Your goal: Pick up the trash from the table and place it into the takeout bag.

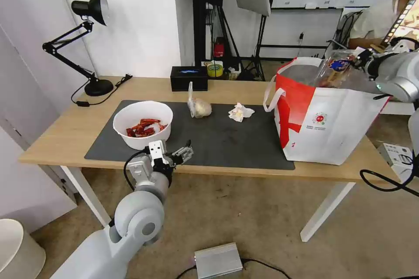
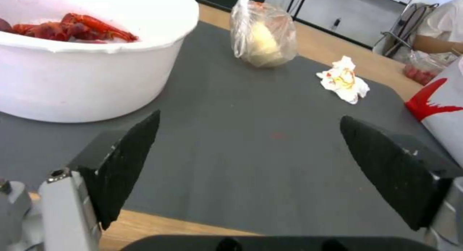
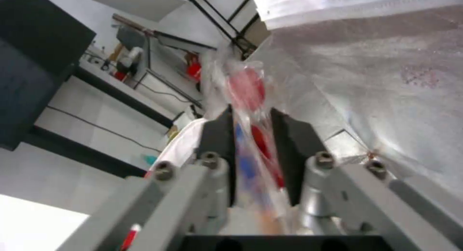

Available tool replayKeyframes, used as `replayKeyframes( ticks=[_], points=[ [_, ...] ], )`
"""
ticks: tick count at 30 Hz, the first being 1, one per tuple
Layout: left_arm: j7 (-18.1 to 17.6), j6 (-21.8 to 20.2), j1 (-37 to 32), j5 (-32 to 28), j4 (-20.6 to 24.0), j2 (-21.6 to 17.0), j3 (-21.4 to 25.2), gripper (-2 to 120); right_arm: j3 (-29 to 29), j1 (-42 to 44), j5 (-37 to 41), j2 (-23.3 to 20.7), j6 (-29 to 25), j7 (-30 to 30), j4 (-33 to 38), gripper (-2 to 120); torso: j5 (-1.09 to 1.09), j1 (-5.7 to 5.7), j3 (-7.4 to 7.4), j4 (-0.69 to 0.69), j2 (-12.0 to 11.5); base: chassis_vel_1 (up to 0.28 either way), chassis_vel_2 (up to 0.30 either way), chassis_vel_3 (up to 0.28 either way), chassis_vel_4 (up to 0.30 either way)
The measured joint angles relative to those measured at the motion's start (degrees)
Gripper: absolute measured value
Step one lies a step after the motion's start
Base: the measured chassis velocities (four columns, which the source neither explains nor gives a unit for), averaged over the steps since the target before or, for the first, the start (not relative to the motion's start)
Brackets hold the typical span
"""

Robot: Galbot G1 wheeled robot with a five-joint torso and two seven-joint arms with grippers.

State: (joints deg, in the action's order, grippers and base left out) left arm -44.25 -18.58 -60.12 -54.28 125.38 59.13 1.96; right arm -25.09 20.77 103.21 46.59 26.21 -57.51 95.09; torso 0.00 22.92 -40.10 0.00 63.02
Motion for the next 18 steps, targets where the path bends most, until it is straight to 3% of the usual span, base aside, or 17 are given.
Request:
replayKeyframes(
  ticks=[2, 5, 7, 9, 11, 18],
  points=[
    [0.0, 0.0, -0.1, 0.0, 0.0, 0.0, 0.0, 100, 0.0, 0.0, 0.0, -0.1, 0.0, 0.1, 0.2, 25, 0.00, 0.00, 0.00, 0.00, 0.0, 0.000, 0.000, 0.000, 0.000],
    [0.0, 0.0, -0.2, 0.0, 0.2, 0.1, 0.0, 100, -0.1, 0.2, -0.1, -0.4, 0.0, 0.1, 0.8, 40, 0.00, 0.00, 0.00, 0.00, 0.0, 0.000, 0.000, 0.000, 0.000],
    [0.0, 0.0, -0.2, 0.0, 0.2, 0.1, 0.0, 100, -0.2, 0.2, -0.1, -0.5, 0.0, 0.1, 0.9, 41, 0.00, 0.00, 0.00, 0.00, 0.0, 0.000, 0.000, 0.000, 0.000],
    [0.0, 0.0, -0.3, 0.0, 0.2, 0.1, 0.0, 100, -0.3, 0.4, -0.1, -0.5, 0.0, 0.1, 1.1, 53, 0.00, 0.00, 0.00, 0.00, 0.0, 0.000, 0.000, 0.000, 0.000],
    [0.0, 0.0, -0.2, 0.0, 0.2, 0.1, 0.0, 100, -0.3, 0.5, -0.1, -0.5, 0.0, 0.1, 1.2, 57, 0.00, 0.00, 0.00, 0.00, 0.0, 0.000, 0.000, 0.000, 0.000],
    [0.0, 0.0, -0.2, 0.0, 0.5, 0.0, 0.3, 100, -0.5, 0.7, 0.2, -0.5, 0.0, 1.2, 2.3, 87, 0.00, 0.00, 0.00, 0.00, 0.0, 0.000, 0.000, 0.000, 0.000]
  ],
)
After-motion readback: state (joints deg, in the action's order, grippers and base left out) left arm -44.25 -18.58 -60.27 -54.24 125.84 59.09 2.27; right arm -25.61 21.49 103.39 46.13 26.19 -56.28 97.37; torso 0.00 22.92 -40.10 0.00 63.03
